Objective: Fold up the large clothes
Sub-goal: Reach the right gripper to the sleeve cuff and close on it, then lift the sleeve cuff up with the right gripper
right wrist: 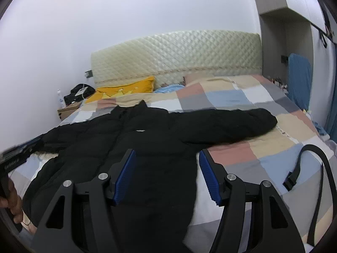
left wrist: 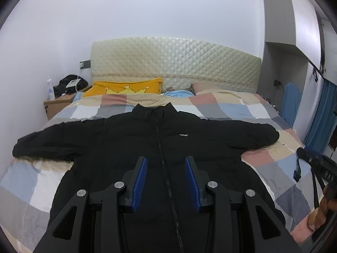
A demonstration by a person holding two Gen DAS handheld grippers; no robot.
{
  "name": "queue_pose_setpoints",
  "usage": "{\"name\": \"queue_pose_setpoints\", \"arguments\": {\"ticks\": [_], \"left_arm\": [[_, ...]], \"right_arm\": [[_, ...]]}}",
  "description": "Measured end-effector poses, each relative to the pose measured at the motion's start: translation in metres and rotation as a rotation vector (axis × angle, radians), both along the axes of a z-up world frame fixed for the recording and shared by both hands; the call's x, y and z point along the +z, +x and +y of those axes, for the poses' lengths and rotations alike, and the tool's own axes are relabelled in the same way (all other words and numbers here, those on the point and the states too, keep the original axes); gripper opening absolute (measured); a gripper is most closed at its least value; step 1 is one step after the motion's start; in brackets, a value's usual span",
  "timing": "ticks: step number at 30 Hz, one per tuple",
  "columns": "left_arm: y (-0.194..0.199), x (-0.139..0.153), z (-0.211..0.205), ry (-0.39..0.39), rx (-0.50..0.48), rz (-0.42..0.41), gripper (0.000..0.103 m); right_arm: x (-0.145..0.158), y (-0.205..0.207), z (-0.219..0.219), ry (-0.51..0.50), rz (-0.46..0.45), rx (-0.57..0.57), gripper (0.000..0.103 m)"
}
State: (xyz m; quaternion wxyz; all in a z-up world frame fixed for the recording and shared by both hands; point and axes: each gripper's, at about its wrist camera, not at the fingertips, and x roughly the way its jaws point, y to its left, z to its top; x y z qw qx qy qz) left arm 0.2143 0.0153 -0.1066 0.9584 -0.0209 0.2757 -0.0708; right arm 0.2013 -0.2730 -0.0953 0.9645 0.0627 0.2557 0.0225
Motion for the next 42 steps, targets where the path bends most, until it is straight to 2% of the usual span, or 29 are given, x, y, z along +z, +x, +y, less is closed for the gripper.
{"name": "queue_pose_setpoints", "arguments": {"ticks": [5,7,12,15,18,20,22,24,27,29,33,35,38,39,41,42], "left_arm": [[0.001,-0.012,0.004,-0.004,0.015,0.041,0.037],[0.002,-0.015,0.005,0.002,0.023,0.048,0.037],[0.009,-0.023,0.006,-0.014,0.030,0.081,0.037],[0.012,-0.025,0.006,0.006,0.047,0.080,0.037],[0.018,-0.028,0.006,0.020,0.062,0.082,0.037],[0.026,-0.030,0.008,0.017,0.085,0.095,0.037],[0.032,-0.031,0.012,-0.004,0.102,0.098,0.037],[0.040,-0.036,0.014,-0.020,0.120,0.117,0.037],[0.049,-0.044,0.015,0.000,0.146,0.133,0.037],[0.057,-0.050,0.014,0.029,0.167,0.139,0.037],[0.082,-0.066,0.023,-0.032,0.179,0.196,0.037],[0.093,-0.078,0.025,-0.003,0.199,0.219,0.037],[0.106,-0.093,0.032,0.021,0.237,0.254,0.037],[0.110,-0.097,0.035,0.018,0.246,0.265,0.037],[0.112,-0.099,0.037,0.030,0.255,0.264,0.037],[0.113,-0.101,0.038,0.043,0.262,0.261,0.037]], "right_arm": [[0.009,0.025,-0.059,-0.017,0.027,-0.060,0.066],[0.007,0.043,-0.089,0.006,0.028,-0.075,0.078],[-0.037,0.112,-0.190,0.159,0.157,-0.209,0.079],[-0.059,0.144,-0.229,0.181,0.170,-0.266,0.079],[-0.083,0.175,-0.262,0.300,0.171,-0.330,0.082],[-0.097,0.192,-0.277,0.355,0.167,-0.356,0.082],[-0.110,0.209,-0.289,0.348,0.152,-0.412,0.082],[-0.128,0.229,-0.305,0.388,0.146,-0.454,0.082],[-0.148,0.254,-0.329,0.453,0.150,-0.495,0.083],[-0.162,0.270,-0.340,0.442,0.155,-0.530,0.083],[-0.179,0.292,-0.353,0.383,0.138,-0.571,0.083],[-0.188,0.300,-0.355,0.362,0.127,-0.570,0.083],[-0.198,0.307,-0.360,0.383,0.085,-0.561,0.082],[-0.197,0.309,-0.362,0.391,0.070,-0.559,0.080],[-0.194,0.310,-0.364,0.387,0.050,-0.544,0.049],[-0.190,0.308,-0.363,0.371,0.039,-0.549,0.027]]}}
